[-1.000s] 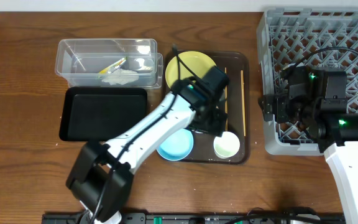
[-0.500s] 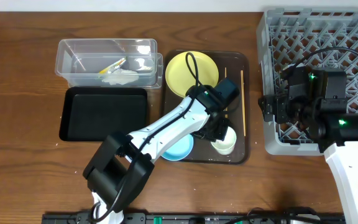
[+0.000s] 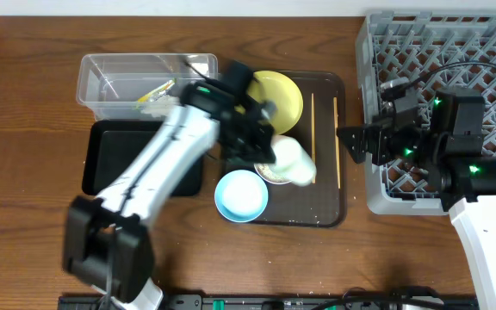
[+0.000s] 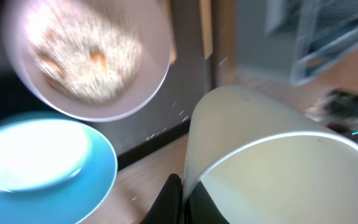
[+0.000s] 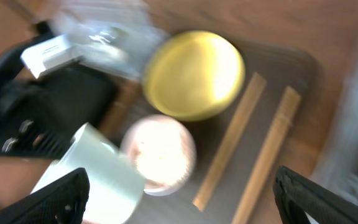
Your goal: Sort waste into correct bins and load items into the dishwasher rack
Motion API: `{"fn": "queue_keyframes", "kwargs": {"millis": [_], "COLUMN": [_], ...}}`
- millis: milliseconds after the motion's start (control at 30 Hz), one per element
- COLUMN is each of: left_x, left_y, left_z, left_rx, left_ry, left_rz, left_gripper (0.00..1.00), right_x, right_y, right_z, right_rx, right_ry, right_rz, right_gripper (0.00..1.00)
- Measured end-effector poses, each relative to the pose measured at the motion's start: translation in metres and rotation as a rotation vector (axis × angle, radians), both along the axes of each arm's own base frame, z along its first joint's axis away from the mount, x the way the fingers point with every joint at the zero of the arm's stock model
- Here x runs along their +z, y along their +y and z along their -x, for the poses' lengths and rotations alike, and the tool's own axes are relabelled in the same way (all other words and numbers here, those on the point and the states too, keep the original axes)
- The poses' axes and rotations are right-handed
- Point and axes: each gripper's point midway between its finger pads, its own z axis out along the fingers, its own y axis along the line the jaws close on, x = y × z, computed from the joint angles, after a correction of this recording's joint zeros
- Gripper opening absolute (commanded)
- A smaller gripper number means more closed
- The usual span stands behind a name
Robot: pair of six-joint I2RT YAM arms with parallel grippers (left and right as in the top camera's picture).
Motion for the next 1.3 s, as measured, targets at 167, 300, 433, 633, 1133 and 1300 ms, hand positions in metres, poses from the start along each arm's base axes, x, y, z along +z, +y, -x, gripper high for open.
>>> {"fn": "queue_keyframes", "kwargs": {"millis": [167,300,433,633,1133,1300], "left_x": [0.037,0.06,0.079,0.096,0.104,0.106], "left_y": [0.013,0.014,0.009,0.005,0.005,0.003], "left_z": [-0.013,-0.014,-0.01,-0.005,-0.005,-0.005], "left_rx": [0.005,-0.016,-0.052,-0.083,-0.095,-0.11], "left_ry": [-0.017,-0.022,-0.024,-0.024,-0.036,-0.055], "left_rz": [0.237,0.393,0.515,0.622,0.674,0.687], "left_gripper": [0.06,0.06,0.06,0.06,0.15,0.4], "right_x": [0.039,0.047,0.045,0.045,0.055,0.056], "right_y": [0.034,0.053,0.067,0.083,0.099,0.1], "right_z": [0.006,0.017,0.024,0.03,0.045,0.044], "right_rx": [0.221,0.35,0.423,0.506,0.601,0.603], "right_ry": [-0.125,-0.127,-0.1,-0.1,-0.122,-0.138], "right_rz": [-0.189,-0.278,-0.319,-0.354,-0.389,-0.384], "right_gripper": [0.91,0.91,0.91,0.86,0.52,0.5]}}
